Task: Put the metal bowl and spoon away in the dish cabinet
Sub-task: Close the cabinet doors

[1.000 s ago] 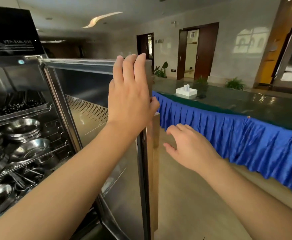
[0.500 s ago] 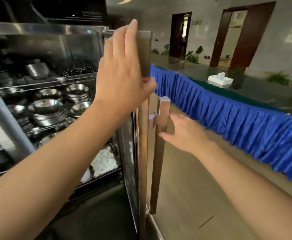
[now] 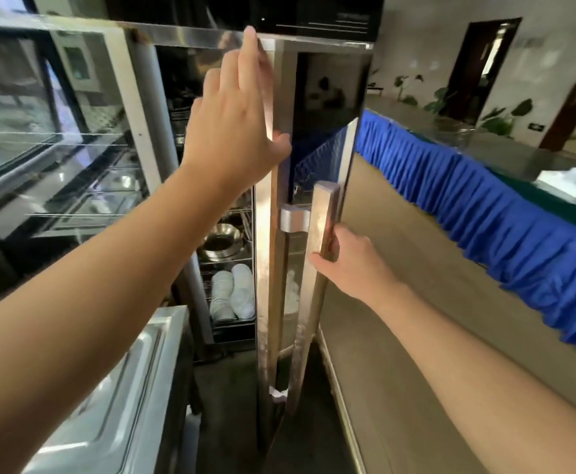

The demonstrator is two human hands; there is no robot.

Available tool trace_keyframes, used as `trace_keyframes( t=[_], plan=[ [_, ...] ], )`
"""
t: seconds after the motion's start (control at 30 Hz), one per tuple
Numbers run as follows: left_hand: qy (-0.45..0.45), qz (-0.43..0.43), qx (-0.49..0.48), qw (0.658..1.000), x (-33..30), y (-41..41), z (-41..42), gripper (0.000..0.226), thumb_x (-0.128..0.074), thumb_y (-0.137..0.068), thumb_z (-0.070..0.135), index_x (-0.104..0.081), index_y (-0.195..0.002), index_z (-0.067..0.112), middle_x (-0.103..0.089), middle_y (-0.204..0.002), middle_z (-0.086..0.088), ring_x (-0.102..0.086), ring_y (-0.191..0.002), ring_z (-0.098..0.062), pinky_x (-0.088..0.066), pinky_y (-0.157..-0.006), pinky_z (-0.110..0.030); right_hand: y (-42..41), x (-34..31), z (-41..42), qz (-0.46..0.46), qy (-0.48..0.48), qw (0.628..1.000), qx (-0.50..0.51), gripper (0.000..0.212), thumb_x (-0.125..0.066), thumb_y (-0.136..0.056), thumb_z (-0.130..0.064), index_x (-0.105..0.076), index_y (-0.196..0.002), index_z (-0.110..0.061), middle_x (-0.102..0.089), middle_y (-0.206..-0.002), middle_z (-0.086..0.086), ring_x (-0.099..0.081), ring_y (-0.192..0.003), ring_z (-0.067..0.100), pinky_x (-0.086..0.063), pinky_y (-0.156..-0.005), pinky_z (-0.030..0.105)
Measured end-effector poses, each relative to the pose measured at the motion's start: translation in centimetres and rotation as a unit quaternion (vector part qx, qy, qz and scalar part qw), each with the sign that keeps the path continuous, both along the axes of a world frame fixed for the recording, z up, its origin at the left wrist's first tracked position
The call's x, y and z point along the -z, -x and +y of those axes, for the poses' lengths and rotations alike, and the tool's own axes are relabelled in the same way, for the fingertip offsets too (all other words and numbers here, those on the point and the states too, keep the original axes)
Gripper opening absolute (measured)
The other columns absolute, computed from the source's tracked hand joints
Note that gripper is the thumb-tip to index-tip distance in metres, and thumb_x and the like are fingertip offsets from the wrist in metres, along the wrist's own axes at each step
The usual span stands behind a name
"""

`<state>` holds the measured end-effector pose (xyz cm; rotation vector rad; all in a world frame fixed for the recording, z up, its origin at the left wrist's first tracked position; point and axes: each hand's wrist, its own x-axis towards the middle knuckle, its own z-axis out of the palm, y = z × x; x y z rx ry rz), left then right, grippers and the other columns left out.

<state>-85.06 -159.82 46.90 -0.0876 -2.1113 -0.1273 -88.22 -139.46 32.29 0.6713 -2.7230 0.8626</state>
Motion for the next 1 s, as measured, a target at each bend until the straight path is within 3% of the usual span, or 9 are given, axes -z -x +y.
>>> trace_keyframes(
  t=[0.13,0.3,0.5,0.57,0.67,0.77,0.8,0.9,1.0],
  plan=[
    [-0.046,-0.026,0.015,0.998,-0.2,1.5,-5.0,0.113,-0.076,-0.074,0.041,-0.008,-0.157,0.006,-0.039,-0.15,-0.008,-0.044,-0.131,-0.03,-0.038,-0.107,-0.036,1.5,0.4,-5.6,-0.023,0.044,0.998,-0.034,0.028,-0.073,-0.088,-0.041,-0.059,-0.107,-0.026,-0.07,-0.104,-0.006,-0.07,-0.095,0.017,-0.055,-0.078,0.029],
    [-0.074,-0.046,-0.01,0.996,0.0,3.9,-10.1,0.11,-0.071,-0.077,0.04,-0.001,-0.158,0.014,-0.035,-0.155,-0.004,-0.049,-0.128,-0.026,-0.038,-0.088,-0.026,4.4,0.9,-11.5,-0.067,0.076,0.992,-0.077,0.02,-0.072,-0.085,-0.042,-0.065,-0.095,-0.027,-0.071,-0.089,-0.008,-0.068,-0.082,0.013,-0.06,-0.079,0.041],
    [-0.118,-0.059,-0.024,0.991,4.5,6.5,-14.5,0.093,-0.066,-0.087,0.037,-0.009,-0.157,0.014,-0.039,-0.15,-0.01,-0.052,-0.125,-0.024,-0.046,-0.098,-0.033,9.2,2.2,-18.0,-0.185,0.155,0.955,-0.173,0.013,-0.066,-0.071,-0.041,-0.07,-0.072,-0.028,-0.061,-0.059,-0.015,-0.059,-0.059,0.008,-0.05,-0.066,0.035],
    [-0.135,-0.073,-0.027,0.988,6.5,7.6,-15.8,0.093,-0.066,-0.088,0.037,-0.008,-0.157,0.014,-0.036,-0.153,-0.01,-0.055,-0.123,-0.024,-0.048,-0.098,-0.033,10.9,2.6,-20.2,-0.209,0.17,0.937,-0.221,0.021,-0.062,-0.067,-0.042,-0.064,-0.059,-0.022,-0.049,-0.05,-0.013,-0.048,-0.052,0.008,-0.039,-0.062,0.032],
    [-0.179,-0.099,-0.017,0.979,8.8,9.5,-17.3,0.091,-0.065,-0.091,0.031,-0.004,-0.158,0.017,-0.035,-0.156,-0.009,-0.052,-0.129,-0.026,-0.053,-0.096,-0.049,13.5,3.1,-23.1,-0.248,0.168,0.915,-0.27,0.031,-0.064,-0.068,-0.043,-0.061,-0.064,-0.012,-0.054,-0.063,0.003,-0.052,-0.064,0.017,-0.04,-0.068,0.034],
    [-0.231,-0.077,-0.044,0.969,10.4,11.2,-18.4,0.081,-0.059,-0.096,0.035,-0.007,-0.157,0.022,-0.046,-0.148,-0.005,-0.06,-0.12,-0.022,-0.056,-0.086,-0.05,15.8,3.6,-25.4,-0.271,0.165,0.898,-0.304,0.035,-0.067,-0.076,-0.033,-0.062,-0.071,0.002,-0.051,-0.051,-0.009,-0.049,-0.052,0.005,-0.038,-0.061,0.026],
    [-0.24,-0.072,-0.056,0.967,10.8,11.6,-18.7,0.077,-0.056,-0.097,0.036,-0.009,-0.157,0.026,-0.048,-0.147,-0.004,-0.062,-0.115,-0.022,-0.057,-0.084,-0.05,16.4,3.8,-25.9,-0.268,0.163,0.897,-0.311,0.032,-0.07,-0.079,-0.029,-0.063,-0.069,0.0,-0.046,-0.045,-0.014,-0.044,-0.045,0.001,-0.036,-0.057,0.024],
    [-0.275,-0.058,-0.074,0.957,11.5,13.1,-19.6,0.064,-0.051,-0.099,0.038,-0.019,-0.154,0.035,-0.054,-0.142,0.0,-0.067,-0.106,-0.015,-0.057,-0.086,-0.046,18.3,4.5,-28.0,-0.262,0.161,0.89,-0.338,0.031,-0.075,-0.085,-0.028,-0.065,-0.056,-0.033,-0.05,-0.042,-0.02,-0.048,-0.043,-0.005,-0.037,-0.052,0.019],
    [-0.317,-0.053,-0.082,0.943,12.2,14.6,-20.9,0.051,-0.046,-0.097,0.042,-0.032,-0.146,0.036,-0.061,-0.115,0.016,-0.064,-0.087,0.01,-0.053,-0.073,-0.027,19.2,4.8,-30.1,-0.253,0.185,0.891,-0.328,0.038,-0.076,-0.082,-0.032,-0.059,-0.053,-0.051,-0.055,-0.047,-0.023,-0.051,-0.05,0.0,-0.041,-0.057,0.021]
  ],
)
